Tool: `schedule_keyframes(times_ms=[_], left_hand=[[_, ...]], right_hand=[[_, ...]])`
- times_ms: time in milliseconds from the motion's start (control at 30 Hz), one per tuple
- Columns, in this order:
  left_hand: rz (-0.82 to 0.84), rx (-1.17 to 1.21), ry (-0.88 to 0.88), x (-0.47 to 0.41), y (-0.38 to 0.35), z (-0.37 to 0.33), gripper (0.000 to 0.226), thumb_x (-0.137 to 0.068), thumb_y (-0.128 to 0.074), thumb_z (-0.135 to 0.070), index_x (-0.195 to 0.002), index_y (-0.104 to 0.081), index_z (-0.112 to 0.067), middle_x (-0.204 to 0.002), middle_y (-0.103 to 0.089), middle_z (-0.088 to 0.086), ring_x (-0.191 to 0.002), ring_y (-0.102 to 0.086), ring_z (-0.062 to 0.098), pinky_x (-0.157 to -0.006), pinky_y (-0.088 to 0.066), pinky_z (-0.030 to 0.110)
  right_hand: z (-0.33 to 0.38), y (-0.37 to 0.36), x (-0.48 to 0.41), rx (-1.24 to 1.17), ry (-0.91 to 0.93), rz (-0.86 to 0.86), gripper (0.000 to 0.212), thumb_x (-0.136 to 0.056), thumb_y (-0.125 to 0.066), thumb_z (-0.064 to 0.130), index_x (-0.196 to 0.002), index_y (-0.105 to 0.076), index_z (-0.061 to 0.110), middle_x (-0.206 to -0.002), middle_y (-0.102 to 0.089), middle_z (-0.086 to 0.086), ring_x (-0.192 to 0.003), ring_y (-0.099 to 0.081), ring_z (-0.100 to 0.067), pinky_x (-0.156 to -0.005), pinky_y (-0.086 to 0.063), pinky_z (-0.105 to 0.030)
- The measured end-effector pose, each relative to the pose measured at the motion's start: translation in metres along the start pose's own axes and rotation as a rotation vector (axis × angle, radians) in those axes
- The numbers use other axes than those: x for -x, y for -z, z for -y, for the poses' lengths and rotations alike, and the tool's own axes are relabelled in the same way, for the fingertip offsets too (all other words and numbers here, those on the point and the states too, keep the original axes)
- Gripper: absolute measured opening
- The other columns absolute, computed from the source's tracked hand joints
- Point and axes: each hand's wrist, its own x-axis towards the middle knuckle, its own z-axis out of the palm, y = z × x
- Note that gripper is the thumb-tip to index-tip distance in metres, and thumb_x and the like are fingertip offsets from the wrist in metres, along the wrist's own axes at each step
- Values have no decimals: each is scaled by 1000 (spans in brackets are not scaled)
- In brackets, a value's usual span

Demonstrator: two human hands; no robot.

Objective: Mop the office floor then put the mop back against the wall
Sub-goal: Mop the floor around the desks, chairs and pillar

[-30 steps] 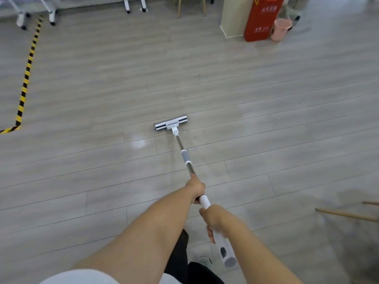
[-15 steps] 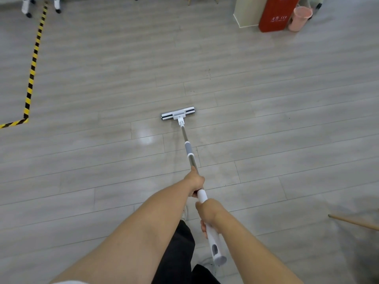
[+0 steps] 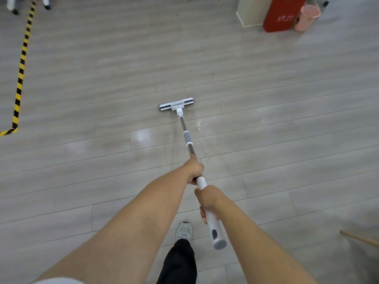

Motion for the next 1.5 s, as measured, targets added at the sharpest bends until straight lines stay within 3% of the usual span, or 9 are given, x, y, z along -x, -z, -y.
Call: schedule_keyframes(times_ms=[200, 300, 600, 867, 1100, 1200, 1267, 1367, 1500], left_hand=[[-13, -32, 29, -2, -42, 19, 70, -99, -40, -16, -157, -6, -37, -111, -61, 16, -88, -69, 31, -65, -62, 41], [3, -26, 21, 15, -88, 36, 75, -99, -40, -14, -158, 0, -37, -109, -59, 14, -82, -67, 30, -60, -61, 38], [8, 0, 29, 126, -218, 158, 71, -98, -41, -14, -157, -8, -37, -111, -59, 14, -89, -66, 30, -74, -63, 46], [38, 23, 66, 232, -324, 266, 78, -98, -42, -15, -157, 1, -44, -116, -58, 12, -92, -67, 29, -72, -63, 48], [59, 55, 45, 238, -326, 262, 74, -99, -45, -18, -158, -4, -36, -108, -60, 11, -87, -68, 27, -66, -63, 40], [133, 142, 41, 232, -326, 255, 78, -98, -52, -23, -157, -4, -40, -108, -61, 10, -88, -68, 27, -63, -62, 39], [142, 221, 50, 221, -327, 250, 71, -96, -56, -26, -153, -14, -36, -109, -64, 13, -85, -71, 29, -63, -62, 39], [48, 286, 59, 196, -317, 236, 45, -96, -56, -25, -133, -41, -6, -103, -69, 19, -80, -73, 31, -65, -62, 39], [55, 292, 111, 169, -294, 212, 27, -100, -54, -24, -112, -57, 0, -88, -72, 19, -72, -69, 26, -66, -61, 36]], right_hand=[[-44, 18, 0, 187, 41, -60, 31, -105, -42, 35, -95, -51, 7, -69, -57, -9, -26, -47, -14, -34, -36, -13], [-87, 40, 12, 244, 33, -85, 33, -106, -42, 38, -89, -48, 10, -66, -58, -8, -30, -49, -16, -37, -41, -17], [-278, 46, 75, 342, -2, -30, 34, -104, -38, 32, -120, -52, 6, -64, -61, -8, -39, -54, -20, -41, -42, -19], [-449, 46, 136, 313, -53, 2, 34, -101, -40, 33, -120, -52, 7, -56, -60, -6, -35, -54, -19, -44, -47, -23], [-452, 56, 136, 210, -126, 9, 37, -100, -46, 38, -123, -48, 9, -53, -60, -6, -47, -57, -22, -60, -57, -32], [-436, 64, 132, 232, -110, -36, 36, -101, -50, 32, -125, -45, 5, -62, -62, -7, -48, -57, -20, -55, -54, -28], [-420, 70, 128, 279, -72, -75, 36, -101, -48, 26, -127, -46, 2, -62, -63, -8, -50, -58, -20, -57, -51, -28], [-391, 73, 119, 288, -41, -78, 30, -99, -47, 20, -121, -51, 0, -55, -62, -10, -48, -57, -22, -59, -50, -27], [-353, 71, 112, 248, -60, -77, 20, -99, -47, 18, -110, -51, 1, -59, -62, -9, -43, -56, -21, -58, -53, -28]])
